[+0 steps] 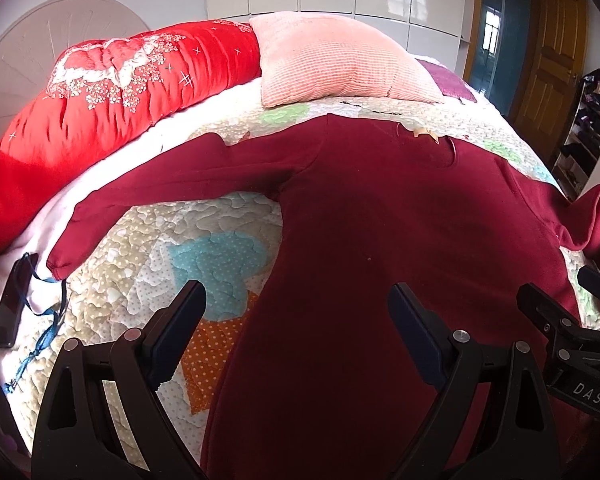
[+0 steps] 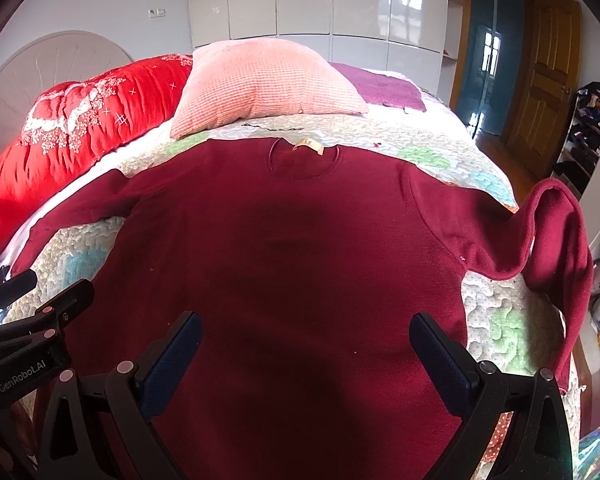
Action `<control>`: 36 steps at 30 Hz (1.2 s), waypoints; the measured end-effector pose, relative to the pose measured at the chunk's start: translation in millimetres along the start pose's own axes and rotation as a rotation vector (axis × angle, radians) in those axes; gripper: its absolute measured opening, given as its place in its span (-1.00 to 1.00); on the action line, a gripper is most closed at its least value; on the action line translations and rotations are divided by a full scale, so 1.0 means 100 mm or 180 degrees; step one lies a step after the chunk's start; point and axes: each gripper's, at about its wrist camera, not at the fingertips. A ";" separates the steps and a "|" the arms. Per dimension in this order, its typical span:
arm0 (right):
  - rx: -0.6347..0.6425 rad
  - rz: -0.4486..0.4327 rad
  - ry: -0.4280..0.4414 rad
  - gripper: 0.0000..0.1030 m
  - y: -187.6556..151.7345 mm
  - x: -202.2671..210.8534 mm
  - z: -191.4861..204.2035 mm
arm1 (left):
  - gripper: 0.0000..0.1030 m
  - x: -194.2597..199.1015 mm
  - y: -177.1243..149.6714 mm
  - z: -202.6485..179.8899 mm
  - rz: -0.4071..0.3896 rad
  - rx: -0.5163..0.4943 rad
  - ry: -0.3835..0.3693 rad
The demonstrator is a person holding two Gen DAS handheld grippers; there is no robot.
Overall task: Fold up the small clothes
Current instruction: 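Grasp the sweater's side edge and sleeve with the left gripper, lift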
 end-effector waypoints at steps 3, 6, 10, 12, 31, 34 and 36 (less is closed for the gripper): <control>-0.0010 0.0007 0.0006 1.00 0.02 -0.04 0.04 | 0.80 -0.03 0.02 0.04 0.0014 0.0037 -0.0015; -0.0011 0.0032 0.0045 1.00 0.05 -0.10 0.09 | 0.80 -0.05 0.04 0.12 0.0041 0.0086 -0.0025; 0.0001 0.0068 0.0147 1.00 0.09 -0.19 0.19 | 0.80 -0.08 0.11 0.37 0.0085 0.0267 -0.0084; 0.0026 0.0081 0.0210 1.00 0.12 -0.23 0.26 | 0.80 -0.09 0.16 0.55 0.0111 0.0395 -0.0113; 0.1421 -0.0113 0.1169 0.64 0.76 -0.71 2.27 | 0.80 -0.46 0.37 2.38 0.0065 0.1982 0.0309; 0.1837 -0.0243 0.1164 0.64 0.79 -0.76 2.64 | 0.79 -0.51 0.37 2.56 0.0069 0.2112 0.0276; 0.2118 -0.0371 0.0992 0.64 0.80 -0.86 2.88 | 0.79 -0.51 0.38 2.63 0.0028 0.2132 0.0369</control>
Point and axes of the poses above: each gripper's, at about its wrist camera, not at the fingertips, and x roughly against the way its jaws point, z to its left, y to its top, and after that the axes turned 9 degrees about z, right-handed
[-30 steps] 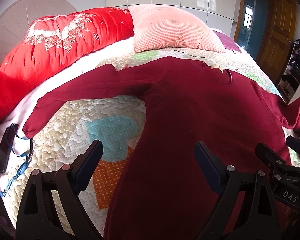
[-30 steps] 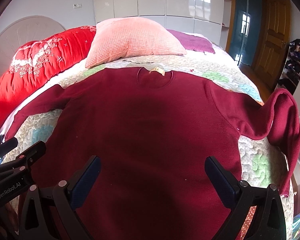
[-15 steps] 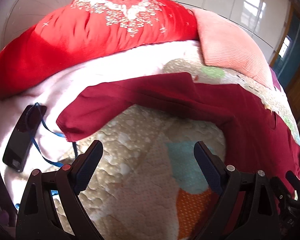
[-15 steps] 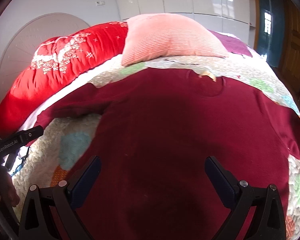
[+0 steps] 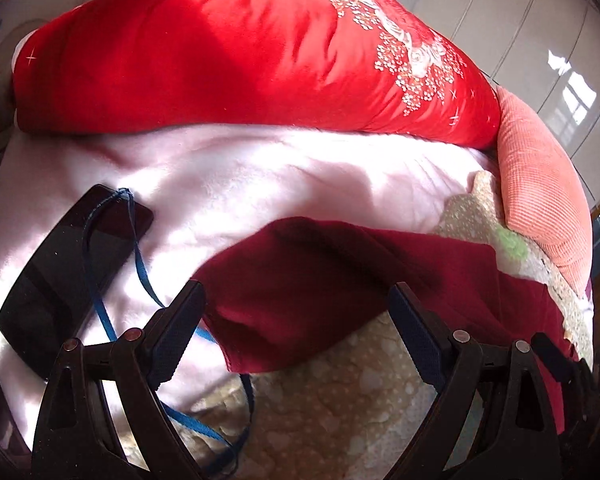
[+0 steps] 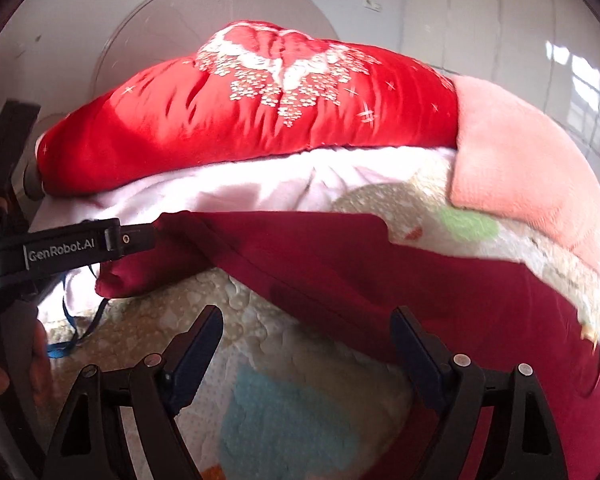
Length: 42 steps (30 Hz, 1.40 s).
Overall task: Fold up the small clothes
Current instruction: 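Grasp the sweater's side edge and sleeve with the left gripper, lift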
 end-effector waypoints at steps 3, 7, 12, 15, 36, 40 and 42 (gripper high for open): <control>0.0357 0.0226 0.0056 0.28 0.11 -0.36 0.14 | 0.79 -0.06 0.01 0.03 0.0008 -0.0049 0.0119; 0.0168 0.0291 0.0314 -0.86 0.11 -0.42 0.02 | 0.79 -0.14 0.03 0.09 0.0092 -0.0010 0.0118; 0.0131 0.0072 0.0487 -0.86 -0.13 0.16 -0.09 | 0.79 0.10 0.01 0.38 -0.0091 0.0437 -0.0392; 0.0280 0.0352 0.0427 -0.86 -0.49 0.22 -0.10 | 0.79 0.22 -0.05 0.51 -0.0136 0.0567 -0.0566; -0.0653 0.0172 0.0593 0.01 -1.14 0.84 -0.51 | 0.79 0.04 -0.26 -0.02 0.0306 -0.0285 -0.0376; -0.0790 0.0169 0.0619 0.01 -1.24 0.96 -0.56 | 0.79 0.02 -0.21 0.02 0.0295 -0.0450 -0.0166; -0.0815 0.0186 0.0650 0.01 -1.25 0.95 -0.57 | 0.79 -0.01 -0.18 0.10 0.0357 -0.0481 -0.0159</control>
Point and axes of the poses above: each gripper's, at about its wrist camera, not at the fingertips, and x roughly against the way its jaws point, z to its left, y to its top, and after that the axes turned 9 degrees about z, right-handed
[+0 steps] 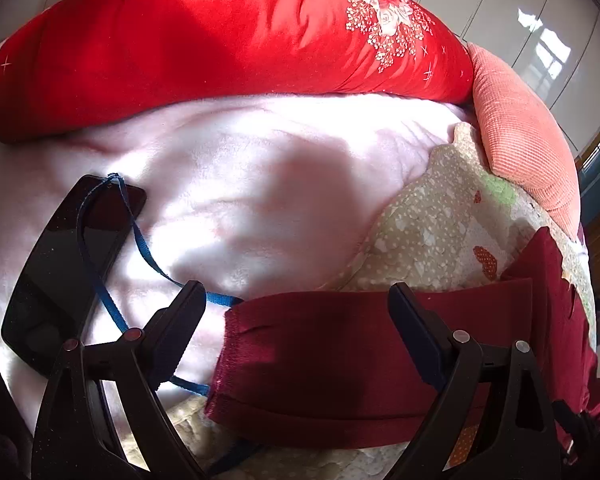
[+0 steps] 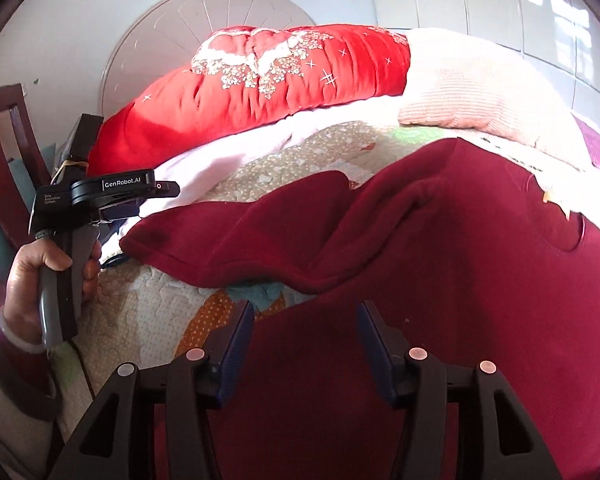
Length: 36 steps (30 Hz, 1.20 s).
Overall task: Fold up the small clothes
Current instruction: 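Grasp the sweater's side edge and sleeve with the left gripper, lift, then fold the held side across the sweater body toward the right gripper, release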
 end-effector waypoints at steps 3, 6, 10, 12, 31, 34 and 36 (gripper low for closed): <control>-0.0019 0.0015 0.0070 0.01 -0.02 -0.04 0.01 | 0.79 -0.10 0.03 0.13 0.0159 0.0056 0.0018; -0.0013 0.0013 0.0179 0.01 -0.03 -0.08 0.05 | 0.79 -0.21 0.02 0.16 0.0333 0.0071 -0.0084; 0.0049 -0.0006 0.0242 0.01 0.00 -0.14 0.14 | 0.46 -0.25 -0.04 -0.01 0.0408 -0.0261 -0.0104; 0.0060 0.0000 0.0255 0.01 0.00 -0.15 0.18 | -0.05 -0.24 -0.04 -0.03 0.0378 -0.0295 -0.0158; -0.0306 -0.0314 0.0154 0.02 -0.15 0.39 -0.09 | -0.74 0.99 0.09 -0.37 -0.0466 -0.0353 -0.0815; -0.0363 -0.0406 0.0177 0.02 -0.15 0.49 -0.15 | -0.74 1.10 0.09 -0.53 -0.0436 -0.0487 -0.0908; -0.0421 -0.0480 0.0125 0.02 -0.16 0.58 -0.21 | -0.74 1.17 0.06 -0.74 -0.0457 -0.0655 -0.0926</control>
Point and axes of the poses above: each gripper's, at about its wrist camera, not at the fingertips, and x roughly against the way its jaws point, z to its left, y to its top, and after that the axes turned 9 degrees about z, right-handed
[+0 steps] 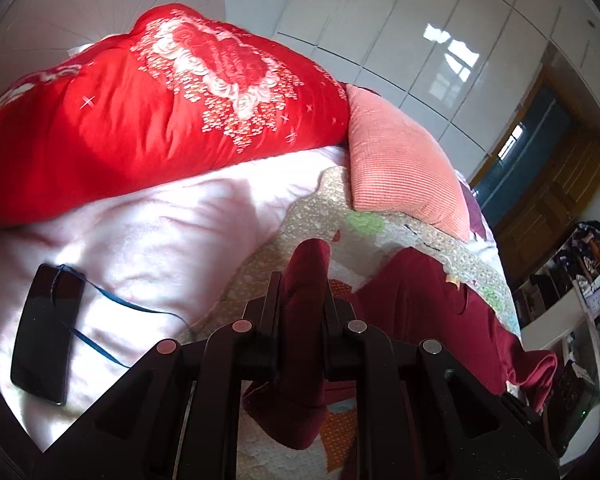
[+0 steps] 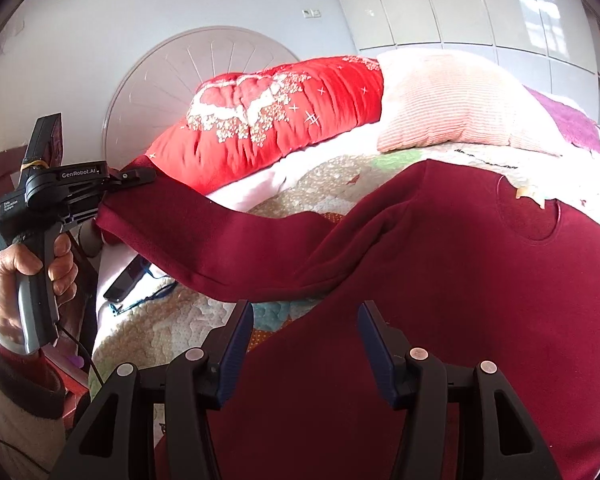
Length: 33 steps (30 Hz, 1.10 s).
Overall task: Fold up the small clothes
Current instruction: 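Fold the held side across the sweater body toward the right gripper, release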
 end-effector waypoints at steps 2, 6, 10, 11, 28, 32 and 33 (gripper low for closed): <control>-0.0071 -0.0027 -0.0062 0.02 0.01 0.10 -0.09 | -0.74 -0.02 0.02 -0.25 0.0051 -0.0133 -0.0155; -0.0231 -0.0099 -0.0282 0.02 -0.03 0.34 -0.36 | -0.74 -0.08 0.02 -0.90 0.0136 -0.0445 -0.0572; -0.0558 -0.0099 -0.0617 0.02 -0.12 0.59 -0.76 | -0.74 -0.33 -0.17 -1.61 0.0301 -0.0759 -0.0841; -0.0672 -0.0079 -0.0719 0.02 -0.16 0.65 -0.89 | -0.74 -0.46 -0.25 -1.78 0.0397 -0.0844 -0.0876; -0.1456 -0.0006 -0.0458 0.20 -0.59 0.78 -1.59 | -0.13 -1.28 -1.32 -2.32 0.1178 -0.1216 -0.1051; -0.1430 0.0062 -0.0304 0.28 -0.56 0.62 -1.49 | 0.23 -0.89 -1.21 -1.96 0.0723 -0.1270 -0.0757; -0.1425 0.0094 -0.0260 0.28 -0.54 0.56 -1.48 | 0.23 -0.87 -1.18 -1.85 0.0681 -0.1258 -0.0627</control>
Point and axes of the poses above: each gripper's, at about its wrist camera, not at the fingertips, and x roughly against the way its jaws point, z to its left, y to its top, and after that the axes turned 9 degrees about z, right-handed
